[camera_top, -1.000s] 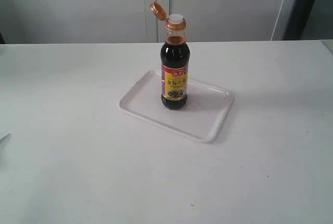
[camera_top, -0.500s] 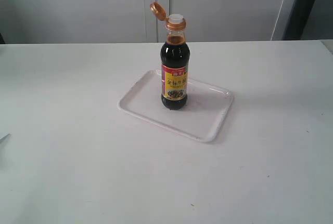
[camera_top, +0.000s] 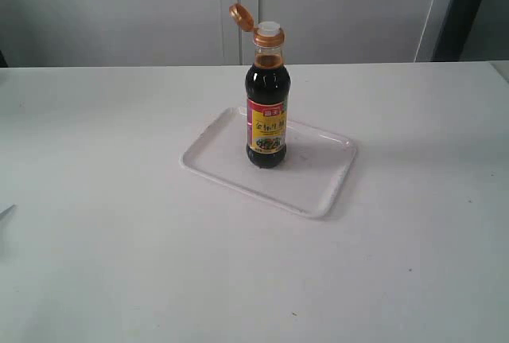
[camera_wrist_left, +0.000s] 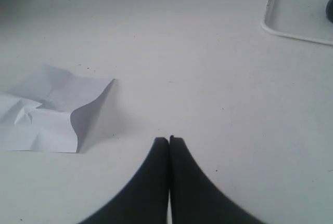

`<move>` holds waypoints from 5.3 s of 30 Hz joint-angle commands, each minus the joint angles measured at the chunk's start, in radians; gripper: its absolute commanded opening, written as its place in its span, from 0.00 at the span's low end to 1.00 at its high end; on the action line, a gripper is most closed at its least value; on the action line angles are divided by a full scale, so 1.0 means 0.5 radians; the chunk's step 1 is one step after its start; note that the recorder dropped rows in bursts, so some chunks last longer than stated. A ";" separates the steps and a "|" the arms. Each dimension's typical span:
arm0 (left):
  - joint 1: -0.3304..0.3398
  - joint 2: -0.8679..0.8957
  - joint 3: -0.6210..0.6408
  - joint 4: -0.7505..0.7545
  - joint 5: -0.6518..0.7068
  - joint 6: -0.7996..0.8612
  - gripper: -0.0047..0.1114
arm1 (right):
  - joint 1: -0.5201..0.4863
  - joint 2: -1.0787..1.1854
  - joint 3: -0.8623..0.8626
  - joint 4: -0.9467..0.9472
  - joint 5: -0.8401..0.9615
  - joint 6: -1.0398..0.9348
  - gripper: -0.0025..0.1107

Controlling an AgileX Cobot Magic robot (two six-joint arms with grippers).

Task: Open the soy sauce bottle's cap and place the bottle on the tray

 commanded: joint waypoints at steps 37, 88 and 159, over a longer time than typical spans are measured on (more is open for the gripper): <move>0.008 -0.010 0.007 -0.026 0.012 0.030 0.04 | -0.022 -0.014 0.003 0.012 -0.006 -0.022 0.02; 0.008 -0.010 0.007 -0.026 0.005 0.030 0.04 | -0.022 -0.718 0.796 -0.144 0.306 0.130 0.02; 0.008 -0.010 0.007 -0.026 0.005 0.034 0.04 | -0.022 -0.718 0.796 -0.144 0.306 0.130 0.02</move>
